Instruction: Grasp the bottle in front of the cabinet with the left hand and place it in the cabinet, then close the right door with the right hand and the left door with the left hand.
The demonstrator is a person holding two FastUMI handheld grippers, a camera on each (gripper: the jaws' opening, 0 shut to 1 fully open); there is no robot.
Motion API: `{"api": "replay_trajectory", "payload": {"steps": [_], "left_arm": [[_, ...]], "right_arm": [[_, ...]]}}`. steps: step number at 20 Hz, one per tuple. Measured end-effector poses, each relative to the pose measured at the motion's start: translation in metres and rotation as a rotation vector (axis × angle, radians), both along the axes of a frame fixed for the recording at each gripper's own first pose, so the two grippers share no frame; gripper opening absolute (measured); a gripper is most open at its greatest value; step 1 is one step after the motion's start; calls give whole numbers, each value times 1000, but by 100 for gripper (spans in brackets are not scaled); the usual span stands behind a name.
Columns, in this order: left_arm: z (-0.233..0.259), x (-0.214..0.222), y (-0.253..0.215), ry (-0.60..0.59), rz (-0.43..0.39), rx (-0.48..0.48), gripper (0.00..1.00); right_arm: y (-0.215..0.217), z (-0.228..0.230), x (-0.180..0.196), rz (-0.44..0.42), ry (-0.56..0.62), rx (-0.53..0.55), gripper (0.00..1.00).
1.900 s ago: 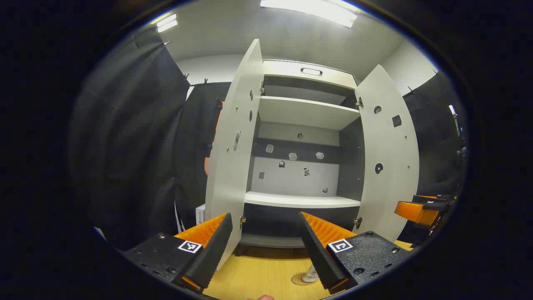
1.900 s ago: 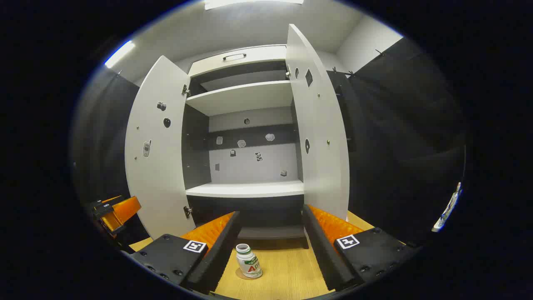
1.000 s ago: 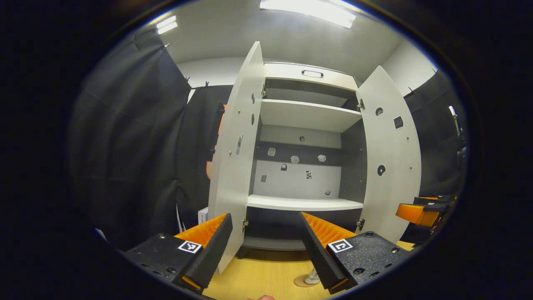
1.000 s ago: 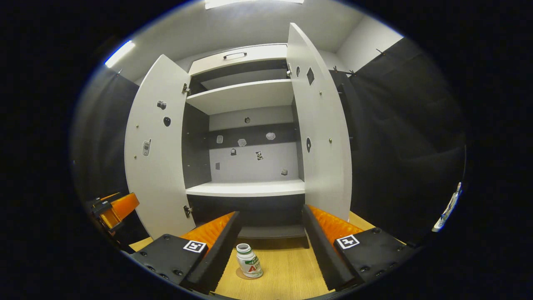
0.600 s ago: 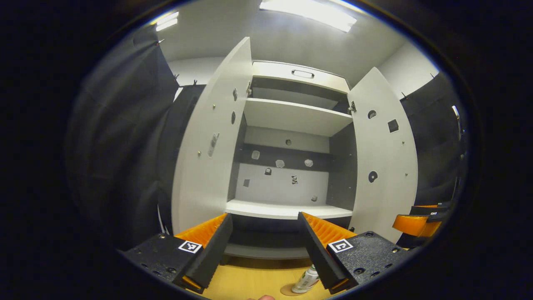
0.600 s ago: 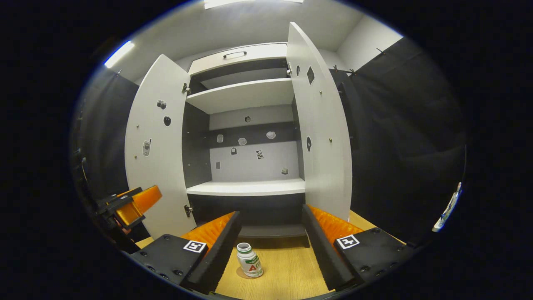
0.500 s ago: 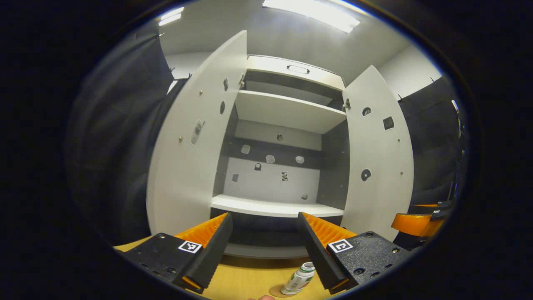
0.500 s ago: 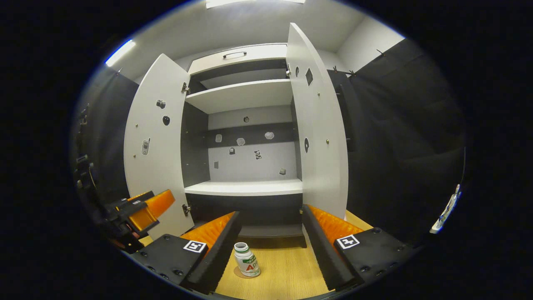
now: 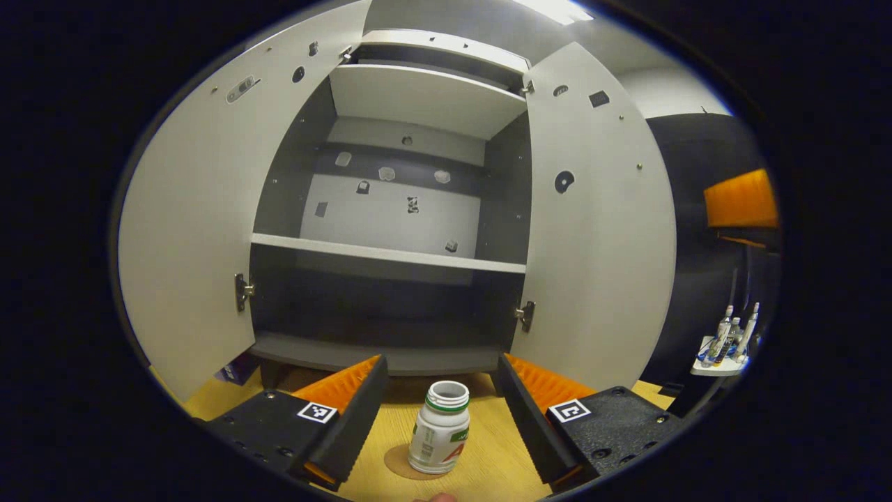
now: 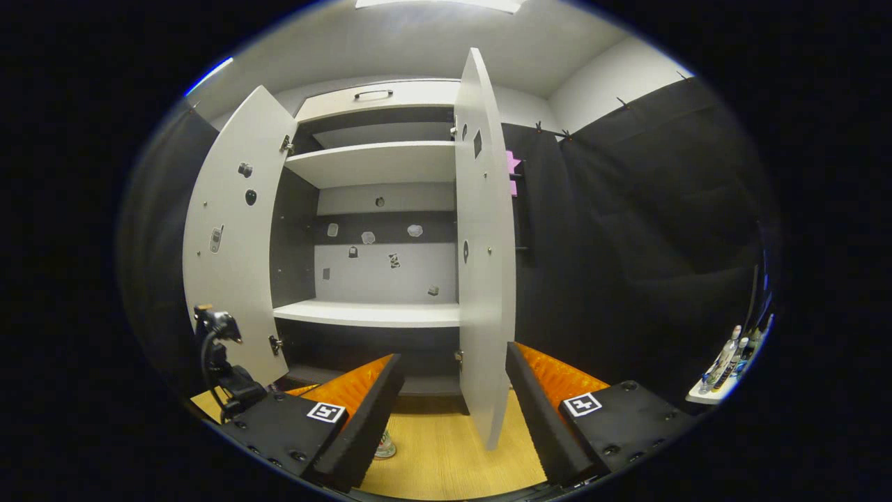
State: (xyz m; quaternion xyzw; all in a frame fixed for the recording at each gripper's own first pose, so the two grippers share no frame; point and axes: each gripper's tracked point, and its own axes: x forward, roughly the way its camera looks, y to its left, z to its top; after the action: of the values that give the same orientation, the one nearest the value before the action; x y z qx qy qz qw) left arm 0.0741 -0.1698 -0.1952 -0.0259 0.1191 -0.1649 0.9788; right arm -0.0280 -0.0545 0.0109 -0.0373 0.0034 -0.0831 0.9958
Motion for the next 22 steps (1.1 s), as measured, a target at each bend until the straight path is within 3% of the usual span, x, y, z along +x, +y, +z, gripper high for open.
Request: {"api": "replay_trajectory", "payload": {"steps": [6, 11, 16, 18, 19, 22], "left_arm": [[-74, -4, 2, 132, 10, -19, 96], [-103, -7, -1, 171, -12, -32, 96], [-115, -7, 1, 171, 24, -17, 96], [-113, -9, 0, 173, 31, -2, 88], [-114, -10, -2, 182, 26, 26, 75], [-87, -20, -3, 195, 41, 21, 71]], "right_arm": [[-4, -7, -5, -15, 31, 12, 97], [-1, -9, -3, -8, 50, 36, 98], [-8, -14, 6, 59, 85, 9, 97], [-9, -18, 12, 102, 96, 14, 97], [-7, -19, 15, 131, 104, 23, 97], [-6, -23, 23, 220, 125, 45, 98]]}}
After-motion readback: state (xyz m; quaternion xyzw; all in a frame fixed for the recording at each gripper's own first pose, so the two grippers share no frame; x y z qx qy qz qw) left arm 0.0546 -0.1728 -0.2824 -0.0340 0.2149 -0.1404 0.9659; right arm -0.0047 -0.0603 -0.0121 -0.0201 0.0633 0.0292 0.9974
